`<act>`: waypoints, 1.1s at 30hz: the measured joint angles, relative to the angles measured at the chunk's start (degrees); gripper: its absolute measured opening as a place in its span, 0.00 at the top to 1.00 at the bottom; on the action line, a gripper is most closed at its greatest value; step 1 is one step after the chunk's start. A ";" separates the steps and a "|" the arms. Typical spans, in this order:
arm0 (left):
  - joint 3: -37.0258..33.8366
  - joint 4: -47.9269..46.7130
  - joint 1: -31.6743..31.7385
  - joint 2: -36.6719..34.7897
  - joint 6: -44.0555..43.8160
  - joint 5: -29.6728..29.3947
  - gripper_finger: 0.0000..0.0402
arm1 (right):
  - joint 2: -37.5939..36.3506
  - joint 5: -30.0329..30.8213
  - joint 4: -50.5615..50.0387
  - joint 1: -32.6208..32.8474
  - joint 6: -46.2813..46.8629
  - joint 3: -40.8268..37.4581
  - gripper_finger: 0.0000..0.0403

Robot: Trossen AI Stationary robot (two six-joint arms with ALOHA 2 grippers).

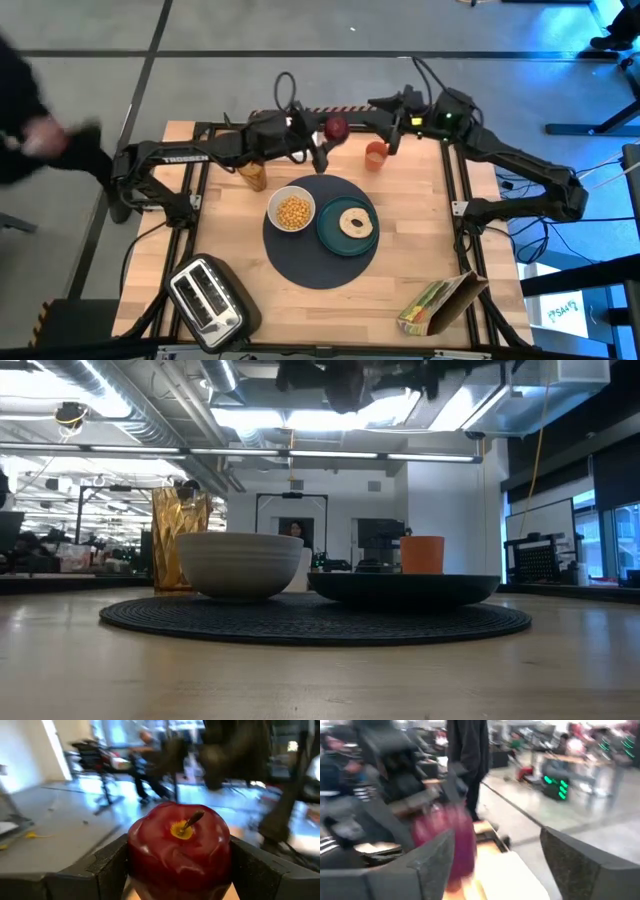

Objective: Arrange a breakfast setting
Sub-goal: Put the red apple on the green plate

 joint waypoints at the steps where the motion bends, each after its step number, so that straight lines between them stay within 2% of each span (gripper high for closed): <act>1: 0.05 -1.15 0.00 0.31 0.05 1.74 0.30 | 0.00 -1.88 -0.32 0.03 -1.10 1.31 0.32; 4: 0.13 -3.26 -0.37 1.12 -0.21 6.58 0.30 | 1.33 -8.77 -2.13 0.07 -2.51 4.82 0.41; 8: 0.26 -2.38 -0.42 1.30 -0.23 8.76 0.30 | 5.16 -18.49 -7.66 0.10 -2.59 7.39 0.51; 11: 0.23 -3.23 0.13 1.57 -1.66 11.26 0.31 | 7.23 -24.26 -7.43 0.73 -2.42 7.43 0.57; 18: 0.20 -5.15 -0.55 4.04 -3.48 12.72 0.31 | 10.25 -22.46 -7.85 5.41 -5.41 7.51 0.62; 25: 0.07 -6.03 -1.51 4.16 -4.50 10.39 0.31 | 10.55 -13.55 -13.06 8.29 -8.97 7.58 0.64; 29: 0.05 -5.74 -1.60 4.16 -4.78 10.44 0.31 | 10.29 -12.09 -13.59 8.44 -9.27 7.58 0.74; 33: 0.05 -6.03 -1.86 4.16 -5.68 9.58 0.31 | 10.29 -12.03 -15.35 8.44 -10.86 7.64 0.91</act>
